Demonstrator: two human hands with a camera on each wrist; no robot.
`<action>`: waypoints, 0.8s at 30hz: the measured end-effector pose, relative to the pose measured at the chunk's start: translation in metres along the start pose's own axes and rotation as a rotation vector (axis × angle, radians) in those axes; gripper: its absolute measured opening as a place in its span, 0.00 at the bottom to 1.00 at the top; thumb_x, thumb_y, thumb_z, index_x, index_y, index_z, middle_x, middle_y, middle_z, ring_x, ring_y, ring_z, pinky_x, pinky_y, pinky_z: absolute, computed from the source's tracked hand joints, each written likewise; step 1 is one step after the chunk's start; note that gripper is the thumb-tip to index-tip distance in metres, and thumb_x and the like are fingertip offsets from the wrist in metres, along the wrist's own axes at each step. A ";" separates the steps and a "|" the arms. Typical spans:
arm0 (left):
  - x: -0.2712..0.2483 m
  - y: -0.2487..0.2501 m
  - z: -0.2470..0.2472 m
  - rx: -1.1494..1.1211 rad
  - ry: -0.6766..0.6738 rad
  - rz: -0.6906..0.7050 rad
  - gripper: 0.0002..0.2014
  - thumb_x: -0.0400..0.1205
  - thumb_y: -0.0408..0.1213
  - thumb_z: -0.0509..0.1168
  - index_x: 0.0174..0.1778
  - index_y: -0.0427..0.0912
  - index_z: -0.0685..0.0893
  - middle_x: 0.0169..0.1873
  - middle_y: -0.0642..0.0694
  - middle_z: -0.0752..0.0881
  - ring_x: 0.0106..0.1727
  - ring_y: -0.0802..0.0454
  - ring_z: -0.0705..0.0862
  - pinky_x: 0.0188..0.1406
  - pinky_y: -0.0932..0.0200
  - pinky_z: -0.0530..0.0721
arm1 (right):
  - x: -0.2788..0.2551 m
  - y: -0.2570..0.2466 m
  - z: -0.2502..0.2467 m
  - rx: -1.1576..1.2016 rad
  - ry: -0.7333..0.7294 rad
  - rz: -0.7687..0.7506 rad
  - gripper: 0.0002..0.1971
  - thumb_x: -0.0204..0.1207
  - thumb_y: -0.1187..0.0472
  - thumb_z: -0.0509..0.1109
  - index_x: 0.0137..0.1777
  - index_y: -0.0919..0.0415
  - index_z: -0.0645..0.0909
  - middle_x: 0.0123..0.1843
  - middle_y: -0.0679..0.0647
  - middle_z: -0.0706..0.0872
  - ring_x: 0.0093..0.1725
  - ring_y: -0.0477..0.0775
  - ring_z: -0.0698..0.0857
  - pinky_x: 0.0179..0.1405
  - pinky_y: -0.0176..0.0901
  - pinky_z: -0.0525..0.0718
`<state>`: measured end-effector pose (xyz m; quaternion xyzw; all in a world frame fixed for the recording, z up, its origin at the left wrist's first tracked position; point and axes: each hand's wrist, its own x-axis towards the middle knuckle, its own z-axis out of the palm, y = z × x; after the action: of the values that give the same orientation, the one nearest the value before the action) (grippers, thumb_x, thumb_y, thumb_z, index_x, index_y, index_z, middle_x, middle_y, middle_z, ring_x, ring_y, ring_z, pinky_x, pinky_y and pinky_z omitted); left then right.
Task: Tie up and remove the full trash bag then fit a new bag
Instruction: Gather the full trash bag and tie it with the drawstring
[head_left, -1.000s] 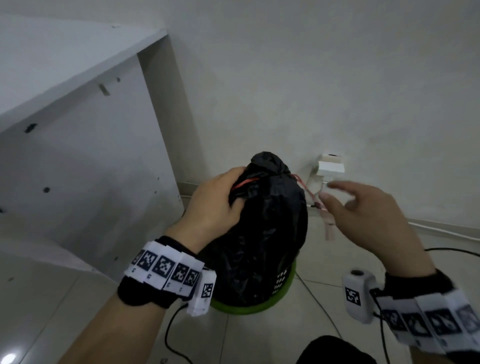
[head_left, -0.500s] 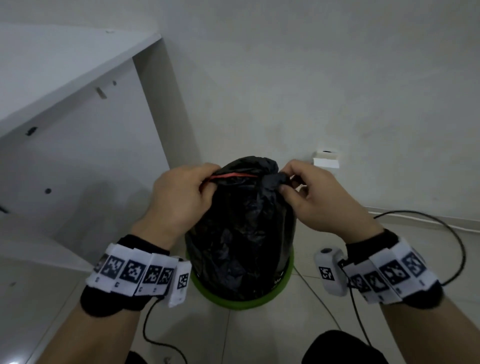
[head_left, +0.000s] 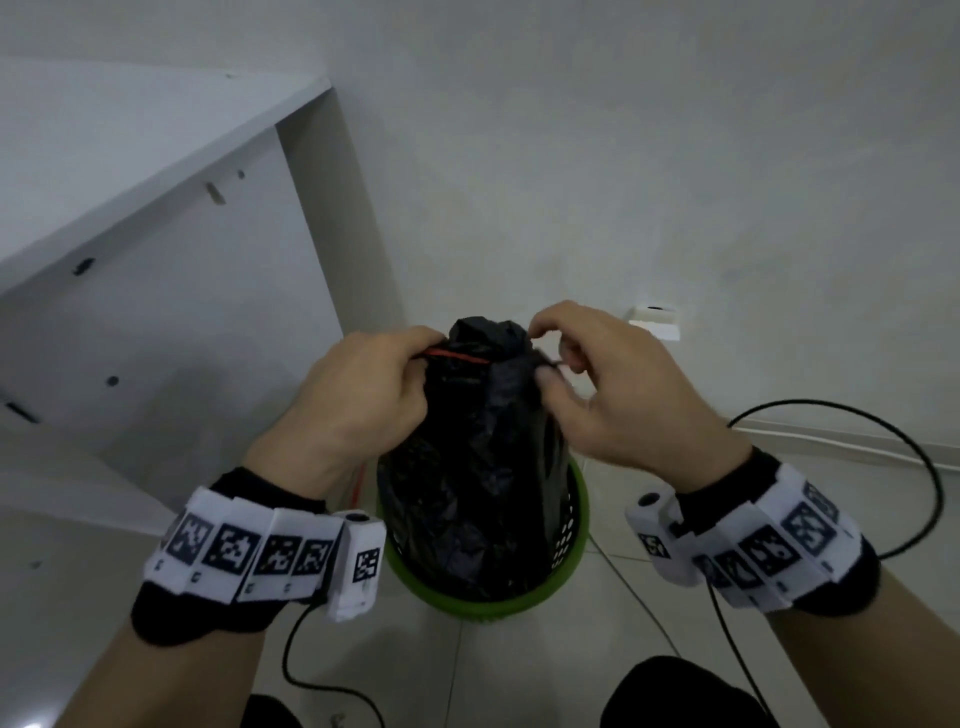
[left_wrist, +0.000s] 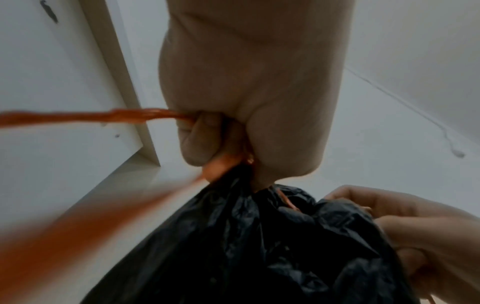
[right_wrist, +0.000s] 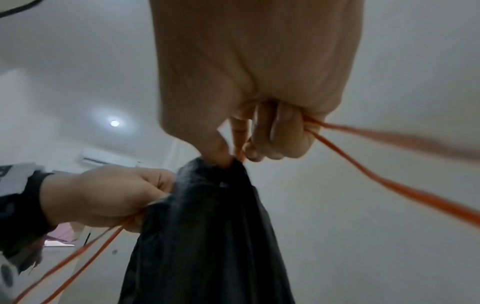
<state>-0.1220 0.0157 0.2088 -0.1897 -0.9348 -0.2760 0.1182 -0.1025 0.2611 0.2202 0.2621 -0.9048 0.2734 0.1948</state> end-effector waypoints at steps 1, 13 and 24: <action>0.000 -0.002 0.000 -0.025 -0.002 0.003 0.23 0.78 0.40 0.52 0.64 0.50 0.86 0.51 0.45 0.93 0.53 0.41 0.89 0.52 0.46 0.87 | -0.004 -0.002 0.004 -0.048 -0.068 0.010 0.25 0.76 0.41 0.71 0.70 0.49 0.78 0.46 0.40 0.76 0.41 0.41 0.77 0.39 0.42 0.76; -0.017 -0.021 0.033 -0.049 -0.214 0.170 0.43 0.71 0.66 0.72 0.82 0.65 0.65 0.74 0.60 0.79 0.72 0.59 0.79 0.70 0.59 0.78 | 0.008 0.026 0.073 1.138 -0.478 0.772 0.10 0.86 0.66 0.63 0.59 0.71 0.83 0.49 0.62 0.90 0.44 0.56 0.89 0.45 0.42 0.88; -0.014 -0.046 0.099 -0.729 -0.281 -0.417 0.12 0.87 0.34 0.63 0.43 0.50 0.89 0.31 0.63 0.89 0.39 0.60 0.85 0.36 0.70 0.80 | -0.033 0.029 0.108 0.202 -0.186 0.152 0.15 0.76 0.50 0.75 0.61 0.50 0.87 0.57 0.46 0.92 0.58 0.48 0.88 0.61 0.45 0.85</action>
<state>-0.1403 0.0318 0.1019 -0.0618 -0.8016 -0.5772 -0.1430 -0.1158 0.2295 0.1093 0.2355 -0.9039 0.3518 0.0617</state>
